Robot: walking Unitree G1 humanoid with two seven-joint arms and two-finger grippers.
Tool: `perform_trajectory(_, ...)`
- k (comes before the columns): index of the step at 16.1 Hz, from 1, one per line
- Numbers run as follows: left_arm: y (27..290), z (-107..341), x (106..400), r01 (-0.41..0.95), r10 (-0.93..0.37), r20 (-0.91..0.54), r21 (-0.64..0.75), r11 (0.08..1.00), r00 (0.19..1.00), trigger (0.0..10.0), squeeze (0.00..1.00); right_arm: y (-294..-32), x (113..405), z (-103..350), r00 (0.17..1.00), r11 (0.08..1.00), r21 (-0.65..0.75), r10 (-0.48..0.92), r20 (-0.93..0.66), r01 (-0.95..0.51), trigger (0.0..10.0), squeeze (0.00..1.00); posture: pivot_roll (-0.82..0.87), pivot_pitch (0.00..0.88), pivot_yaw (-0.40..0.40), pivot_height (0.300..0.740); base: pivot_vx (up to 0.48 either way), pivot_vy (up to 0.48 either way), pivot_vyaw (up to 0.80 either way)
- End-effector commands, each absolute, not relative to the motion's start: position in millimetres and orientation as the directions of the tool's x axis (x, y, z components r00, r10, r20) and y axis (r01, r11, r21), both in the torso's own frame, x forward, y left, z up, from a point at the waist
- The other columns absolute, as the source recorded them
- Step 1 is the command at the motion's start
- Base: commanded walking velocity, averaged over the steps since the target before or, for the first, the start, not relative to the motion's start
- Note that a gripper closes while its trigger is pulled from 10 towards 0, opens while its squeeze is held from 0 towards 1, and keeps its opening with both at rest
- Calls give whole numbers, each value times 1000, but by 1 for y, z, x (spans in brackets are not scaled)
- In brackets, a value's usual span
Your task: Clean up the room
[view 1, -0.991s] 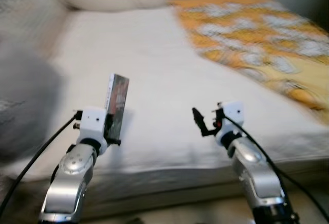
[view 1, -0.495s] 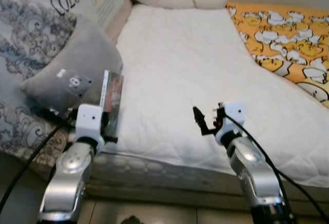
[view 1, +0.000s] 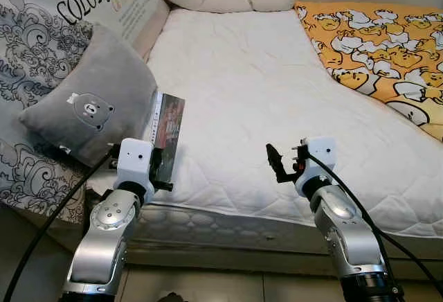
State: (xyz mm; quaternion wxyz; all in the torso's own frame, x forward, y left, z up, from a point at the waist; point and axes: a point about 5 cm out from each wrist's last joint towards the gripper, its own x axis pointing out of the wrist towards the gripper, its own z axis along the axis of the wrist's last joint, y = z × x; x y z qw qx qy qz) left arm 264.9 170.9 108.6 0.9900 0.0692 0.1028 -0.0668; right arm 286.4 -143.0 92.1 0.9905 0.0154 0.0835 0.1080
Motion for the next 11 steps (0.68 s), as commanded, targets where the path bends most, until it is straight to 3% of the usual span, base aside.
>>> perform_trajectory(1, 170, 122, 271, 150, -133, -139, 123, 981, 981, 10000, 0, -143, 291, 96, 968, 979, 51, 203, -144, -198, 10000, 0, 16, 0, 20, 740, 0, 0, 0)
perform_trajectory(6, 175, 122, 270, 148, -132, -130, 115, 982, 983, 10000, 0, -136, 289, 98, 959, 967, 27, 254, -127, -252, 10000, 0, 22, 0, 16, 740, 0, 0, 0)
perform_trajectory(11, 182, 122, 269, 138, -122, -134, 119, 983, 983, 10000, 0, -126, 285, 97, 933, 941, 3, 337, -126, -339, 10000, 0, 25, 0, 18, 740, 296, 0, 0)
